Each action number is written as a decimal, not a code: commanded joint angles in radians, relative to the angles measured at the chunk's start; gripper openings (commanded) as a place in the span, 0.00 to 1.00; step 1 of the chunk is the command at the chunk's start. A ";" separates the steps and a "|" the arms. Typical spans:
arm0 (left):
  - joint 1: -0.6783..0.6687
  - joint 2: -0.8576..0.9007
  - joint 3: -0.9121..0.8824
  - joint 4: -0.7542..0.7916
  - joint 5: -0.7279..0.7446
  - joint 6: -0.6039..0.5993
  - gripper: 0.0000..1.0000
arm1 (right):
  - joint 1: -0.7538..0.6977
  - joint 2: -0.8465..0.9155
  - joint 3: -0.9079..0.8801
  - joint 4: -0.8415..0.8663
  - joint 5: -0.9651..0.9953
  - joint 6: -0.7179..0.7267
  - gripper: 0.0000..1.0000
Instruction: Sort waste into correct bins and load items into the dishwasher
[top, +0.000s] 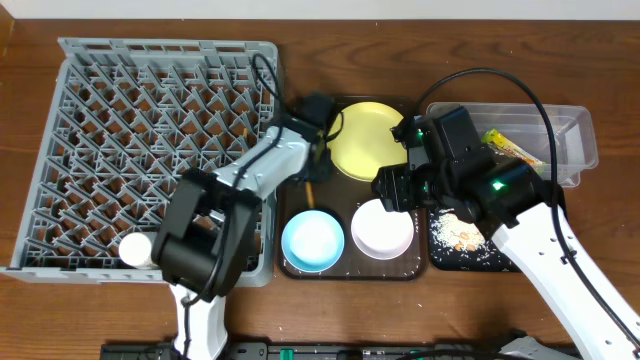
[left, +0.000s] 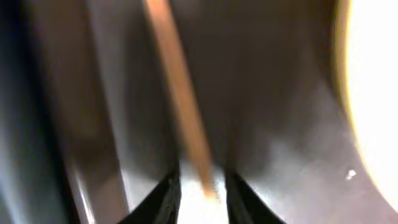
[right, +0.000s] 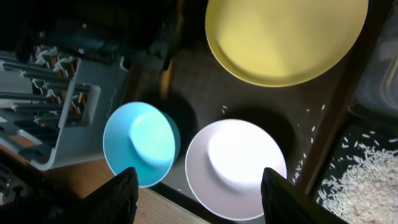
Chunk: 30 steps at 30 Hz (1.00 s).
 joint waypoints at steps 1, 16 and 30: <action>-0.003 0.044 -0.019 -0.029 -0.071 -0.058 0.26 | -0.012 -0.010 0.017 -0.008 0.005 0.007 0.61; -0.004 0.021 -0.007 -0.047 0.001 -0.071 0.08 | -0.012 -0.010 0.017 -0.007 0.006 0.007 0.62; 0.042 -0.393 0.092 -0.261 -0.090 0.048 0.08 | -0.012 -0.010 0.017 -0.007 0.005 0.007 0.62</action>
